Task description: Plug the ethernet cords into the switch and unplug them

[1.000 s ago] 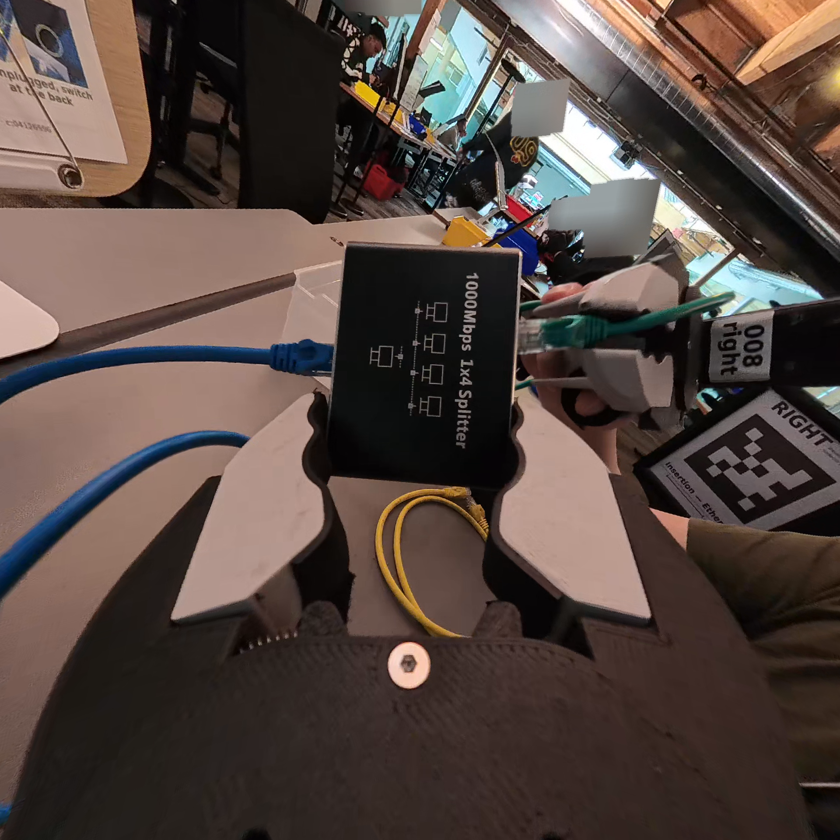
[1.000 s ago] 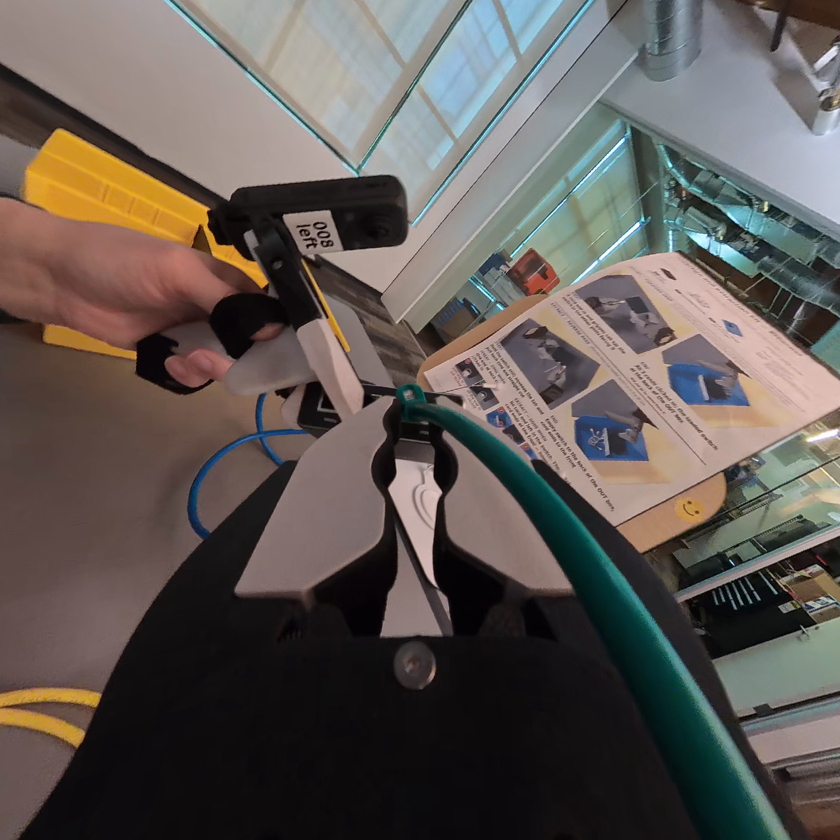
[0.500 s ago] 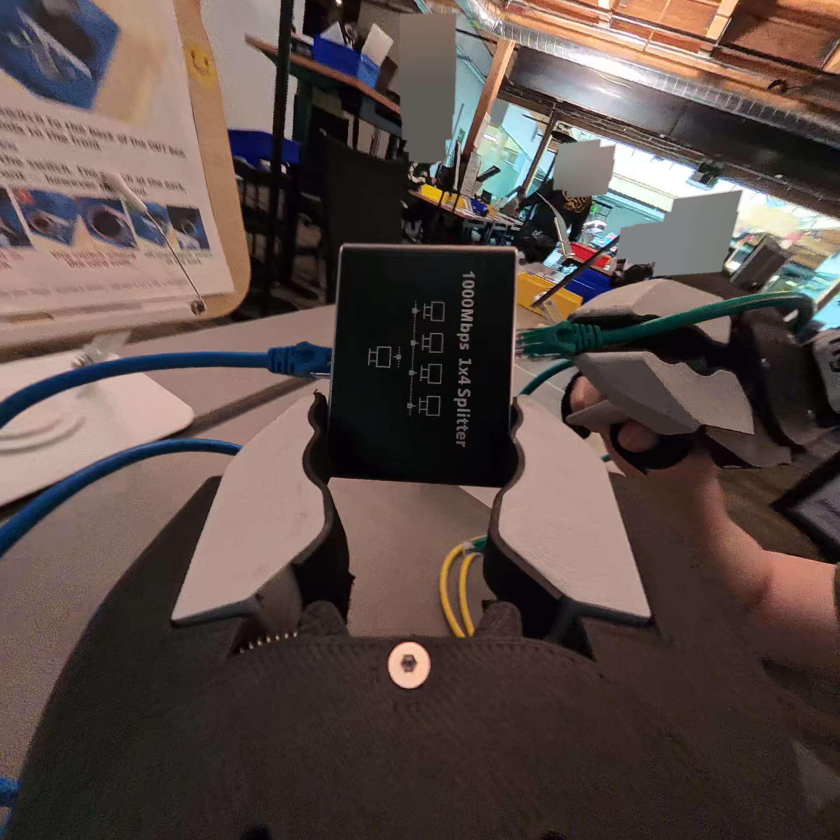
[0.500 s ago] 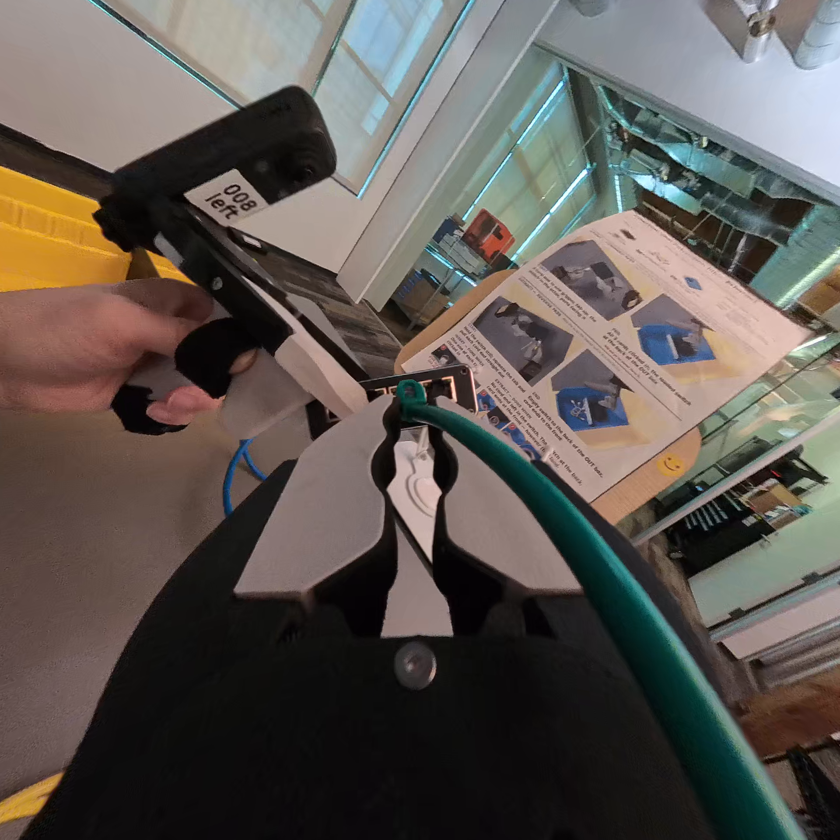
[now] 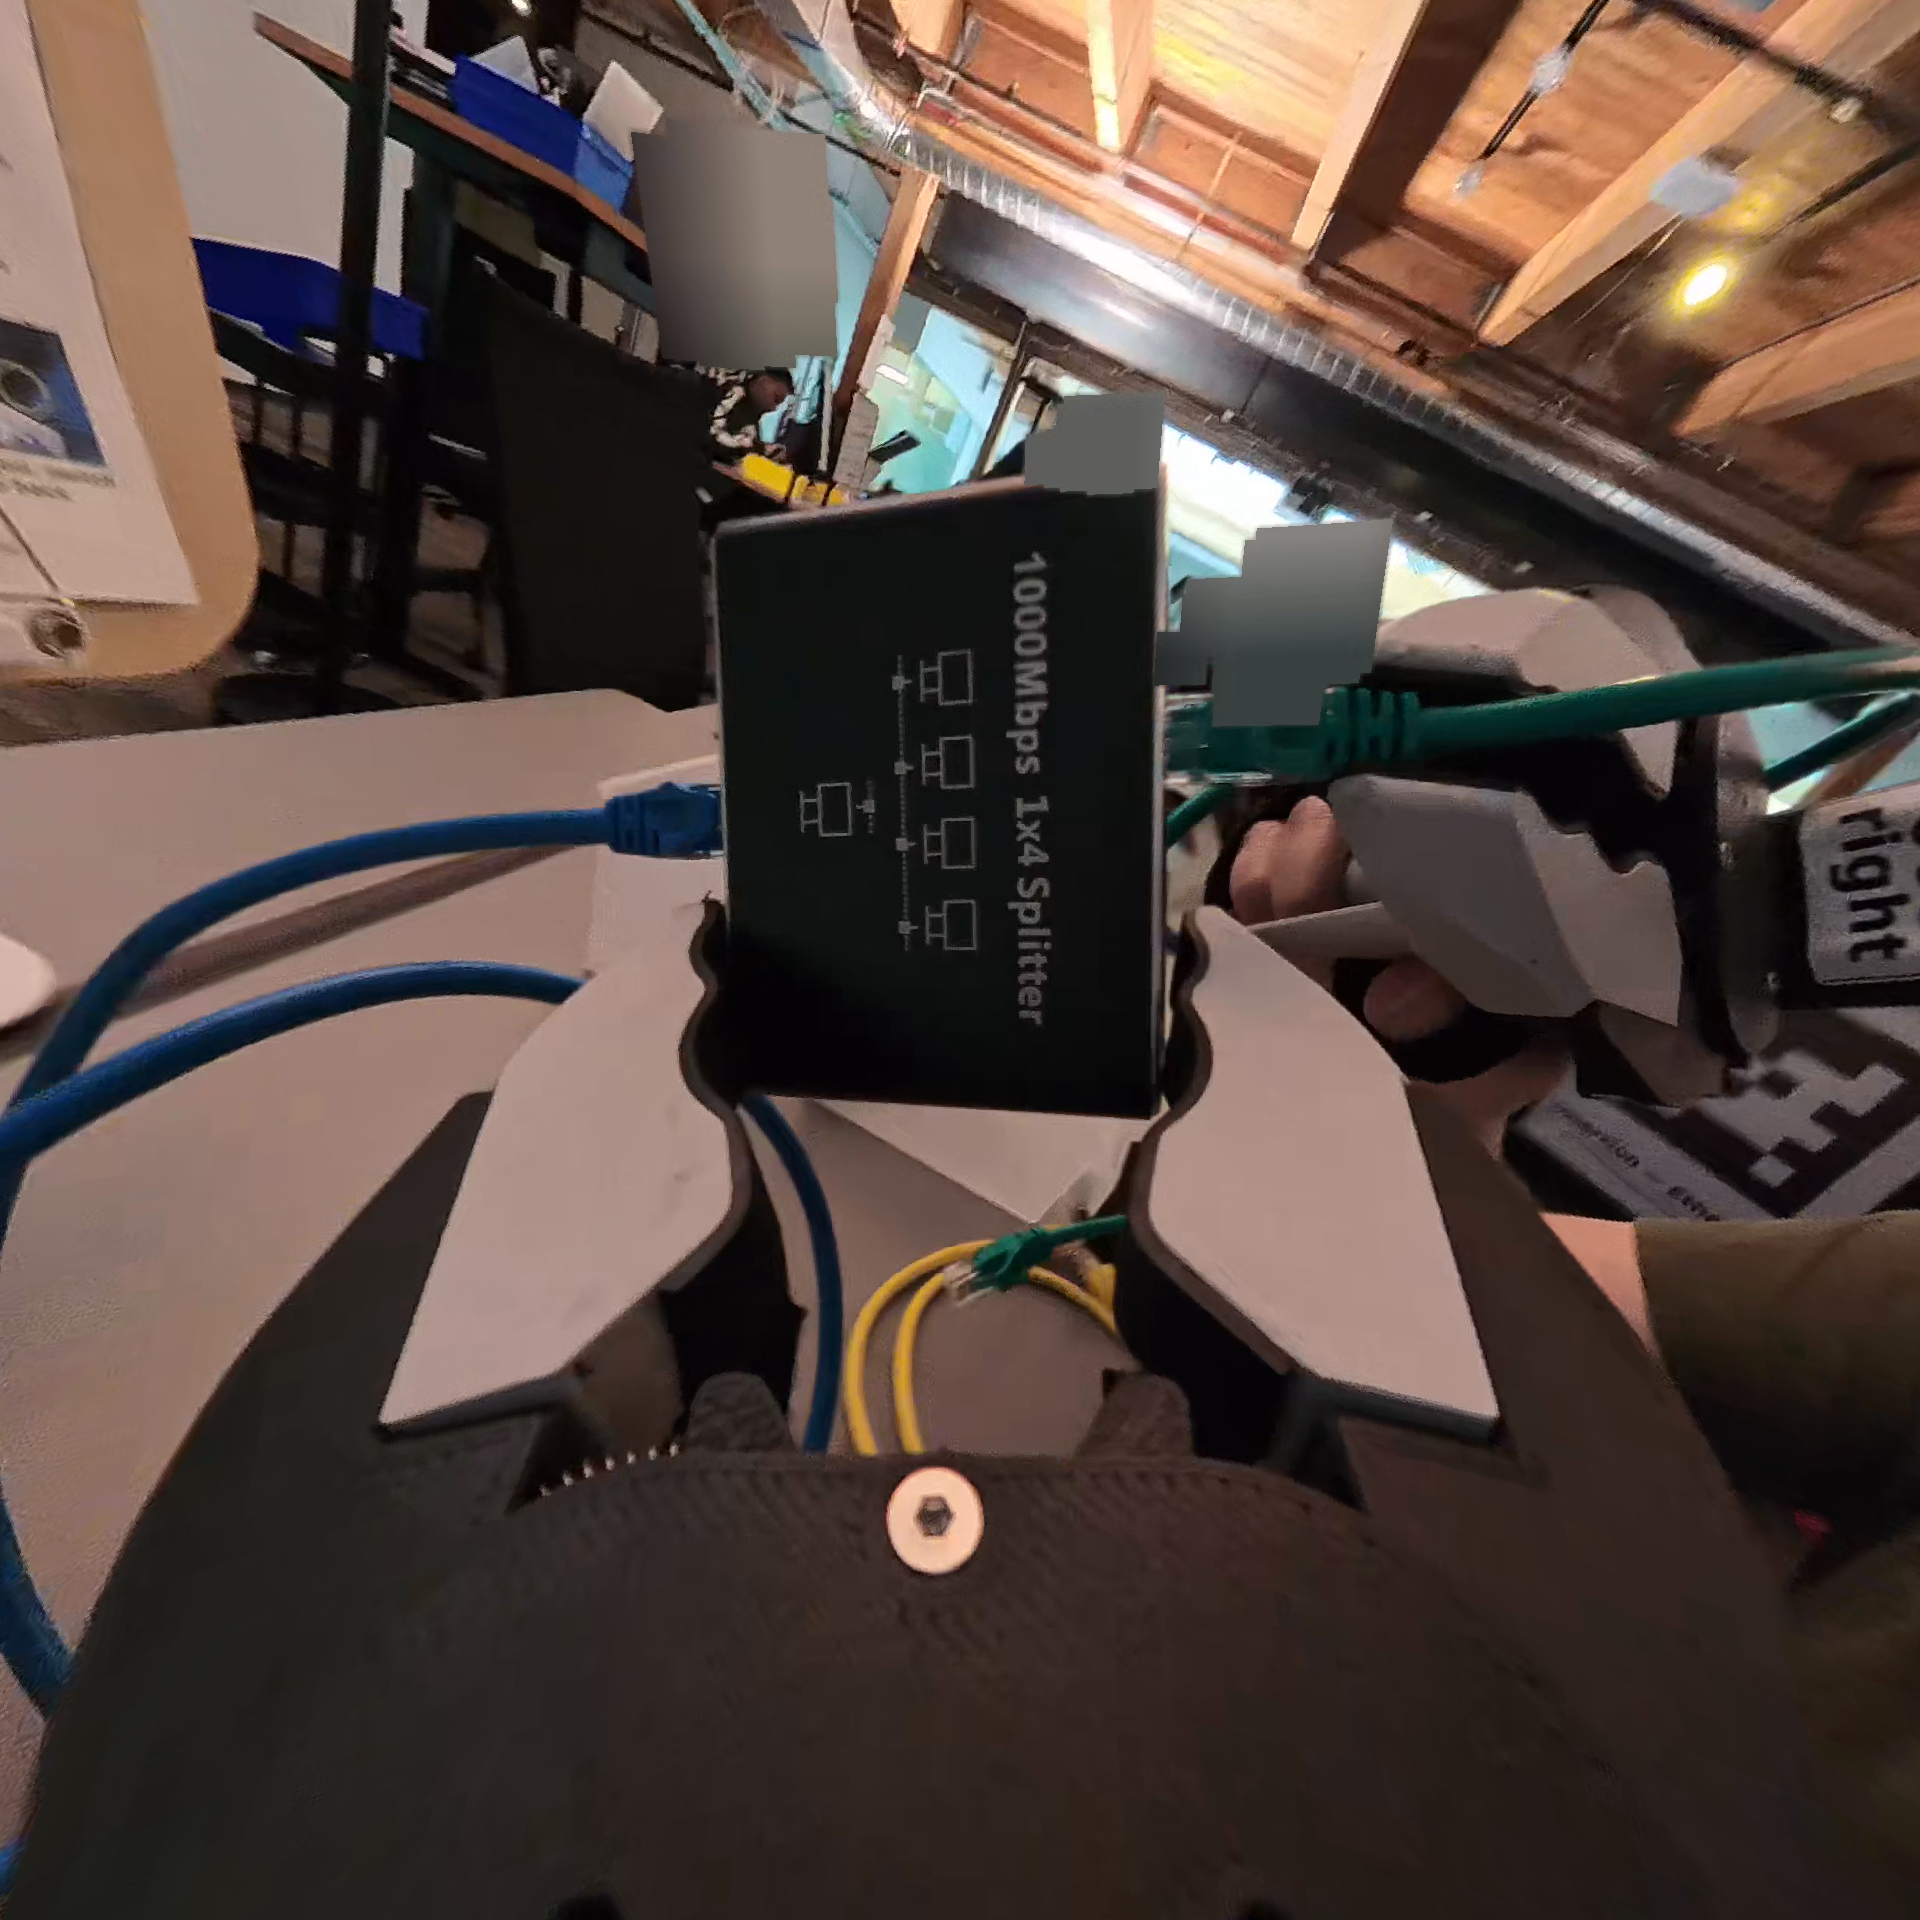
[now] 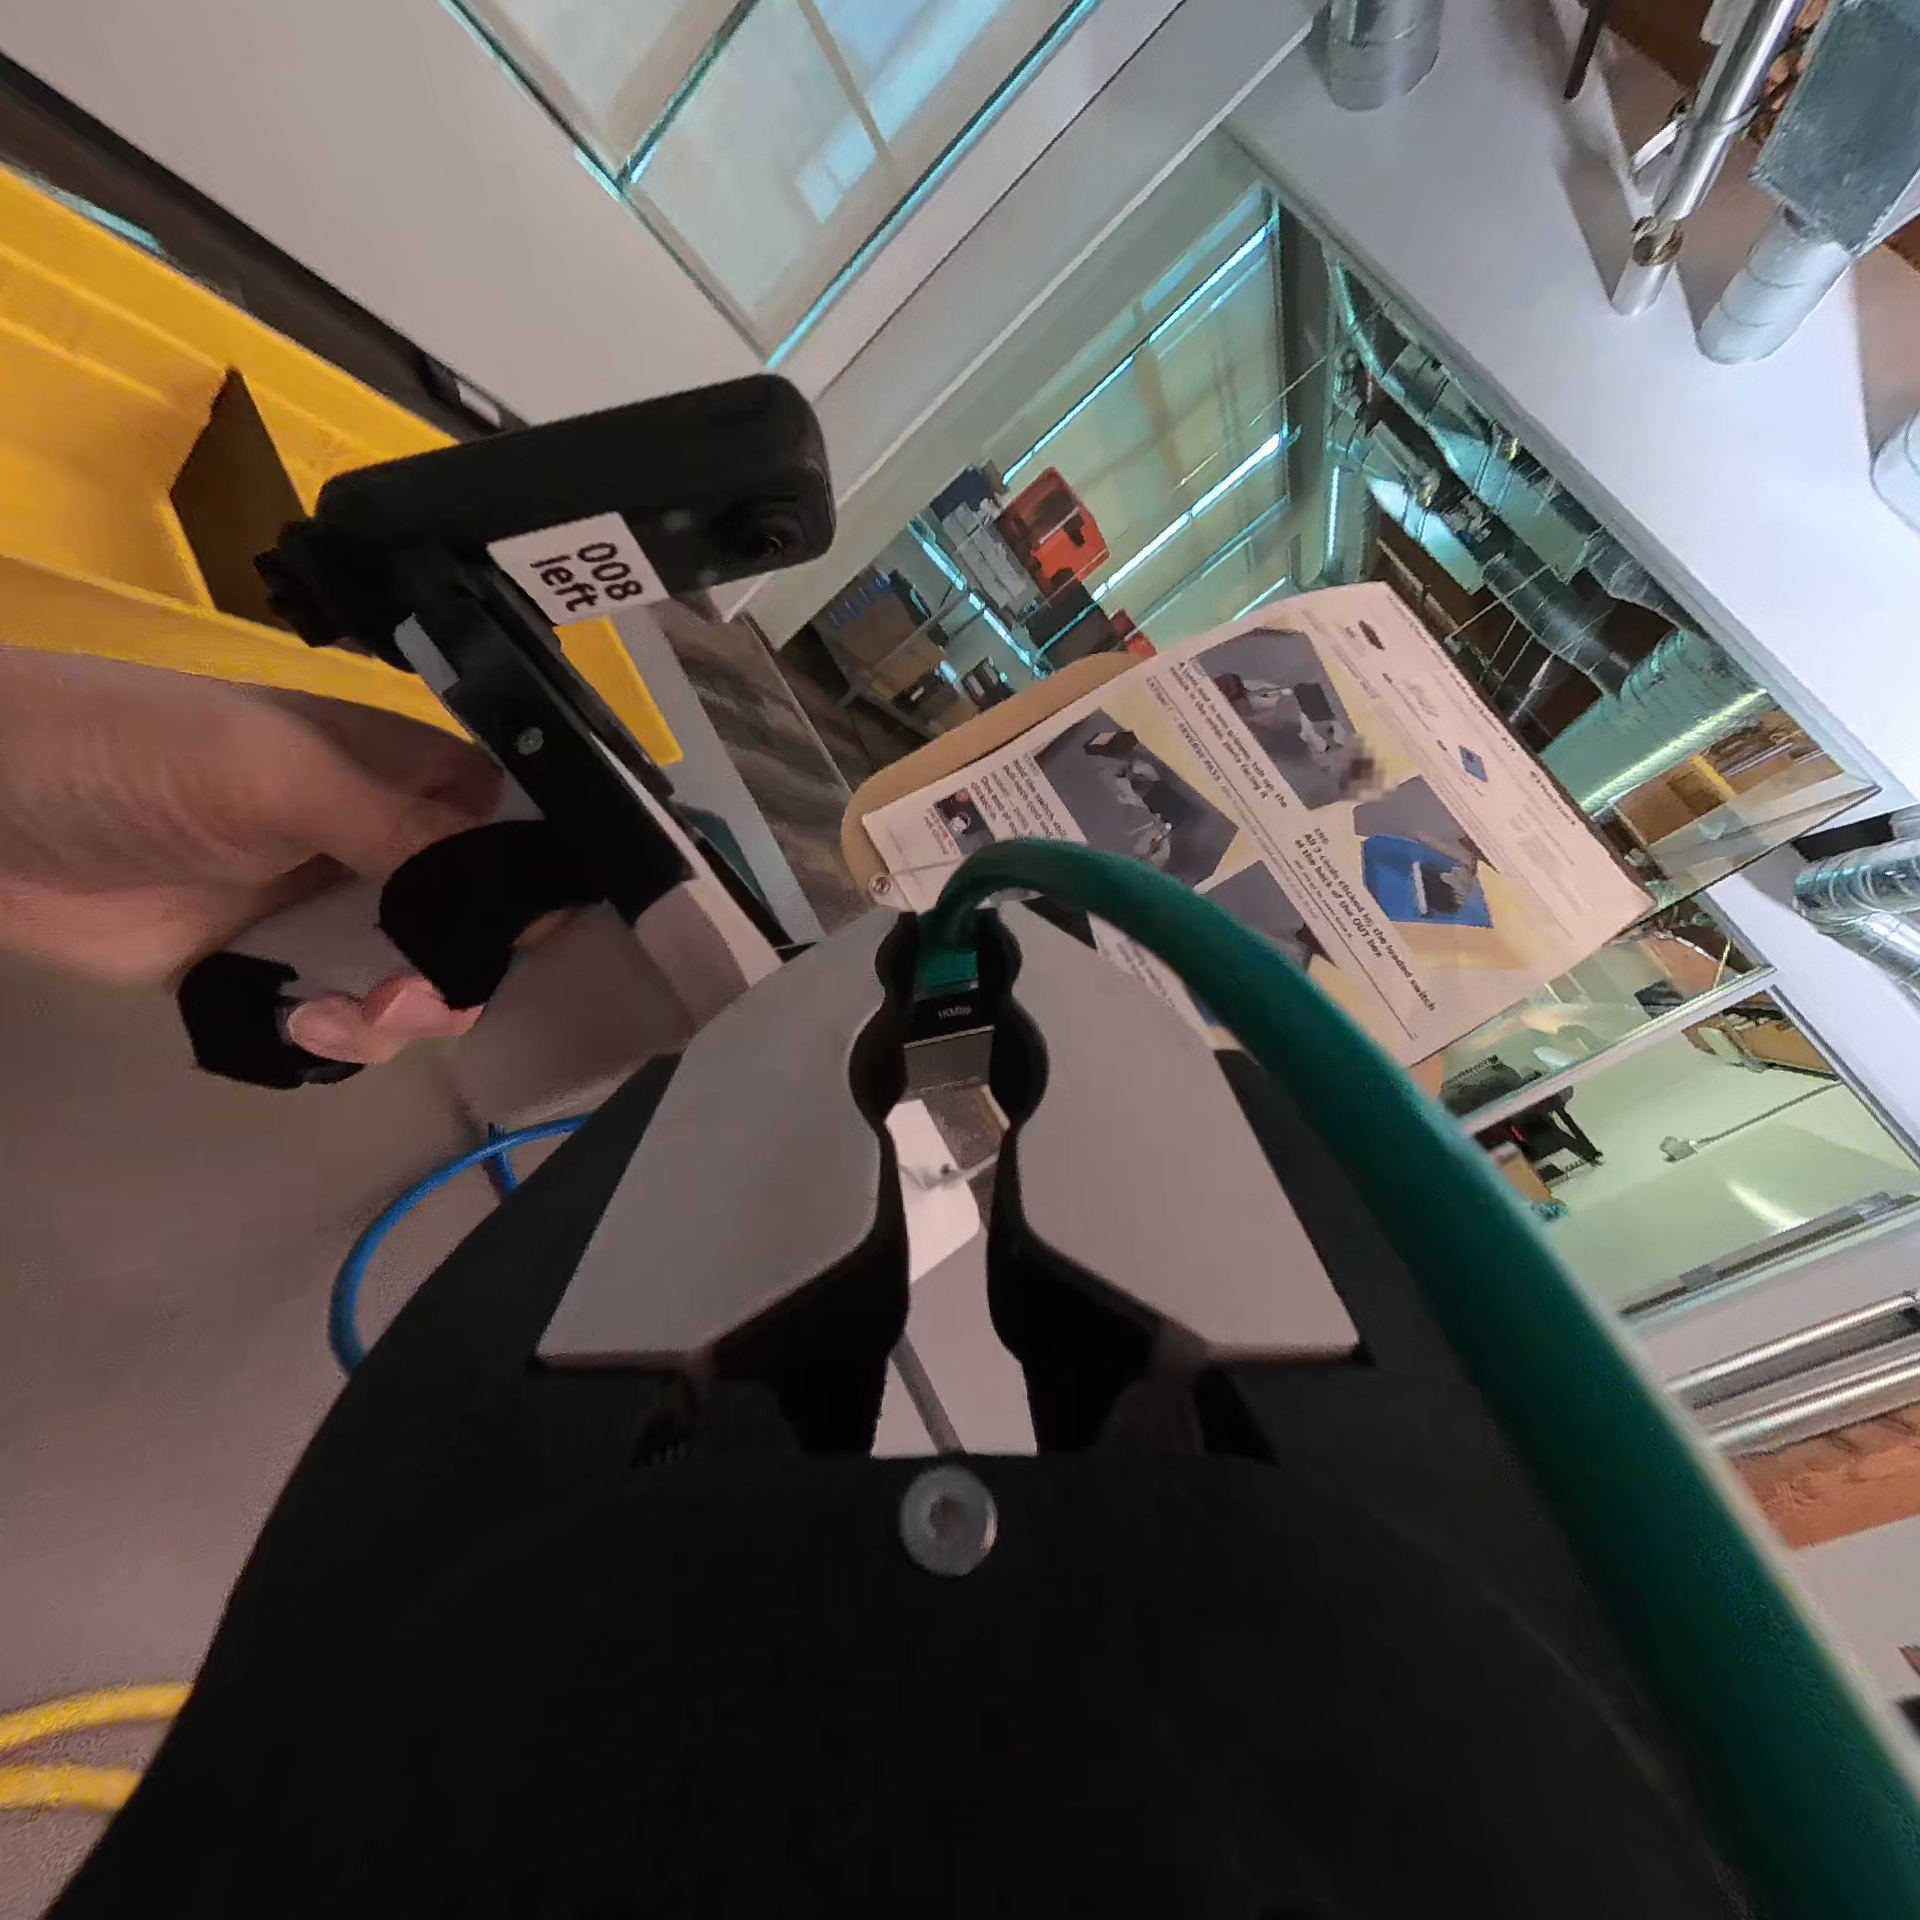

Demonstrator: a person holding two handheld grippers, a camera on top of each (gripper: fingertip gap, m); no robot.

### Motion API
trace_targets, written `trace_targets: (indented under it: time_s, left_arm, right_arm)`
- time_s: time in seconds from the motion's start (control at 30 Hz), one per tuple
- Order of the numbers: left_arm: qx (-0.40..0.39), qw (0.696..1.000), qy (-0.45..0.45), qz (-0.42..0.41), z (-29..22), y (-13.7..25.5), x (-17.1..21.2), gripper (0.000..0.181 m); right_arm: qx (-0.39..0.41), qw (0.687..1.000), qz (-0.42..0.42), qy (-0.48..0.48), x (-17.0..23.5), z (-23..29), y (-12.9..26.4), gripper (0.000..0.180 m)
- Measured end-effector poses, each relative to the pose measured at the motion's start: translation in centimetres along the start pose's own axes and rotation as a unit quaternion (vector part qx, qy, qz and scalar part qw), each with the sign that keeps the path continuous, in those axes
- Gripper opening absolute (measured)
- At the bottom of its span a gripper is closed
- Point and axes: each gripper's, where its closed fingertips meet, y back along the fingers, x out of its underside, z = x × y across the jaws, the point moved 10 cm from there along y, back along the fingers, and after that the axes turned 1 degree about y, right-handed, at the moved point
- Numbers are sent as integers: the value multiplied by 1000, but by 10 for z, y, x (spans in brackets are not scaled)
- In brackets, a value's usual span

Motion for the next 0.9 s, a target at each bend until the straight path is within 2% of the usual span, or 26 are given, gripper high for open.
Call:
trace_targets:
  time_s: [0.2, 0.53, 0.63, 0.9]
  left_arm:
    - [95, 988, 102, -65, 10, -4, 13, 78]
    - [127, 986, 101, -40, 6, -9, 17, 78]
    - [124, 986, 100, -54, 7, -9, 19, 78]
    - [175, 973, 129, -76, 8, -7, 24, 74]
  right_arm:
    - [-15, 999, 27, 22, -5, 1, 2, 11]
    - [-36, 997, 35, 61, -11, 2, 6, 11]
    - [-37, 995, 37, 82, -10, 3, 6, 11]
    - [-50, 994, 22, 95, -15, 4, 11, 11]
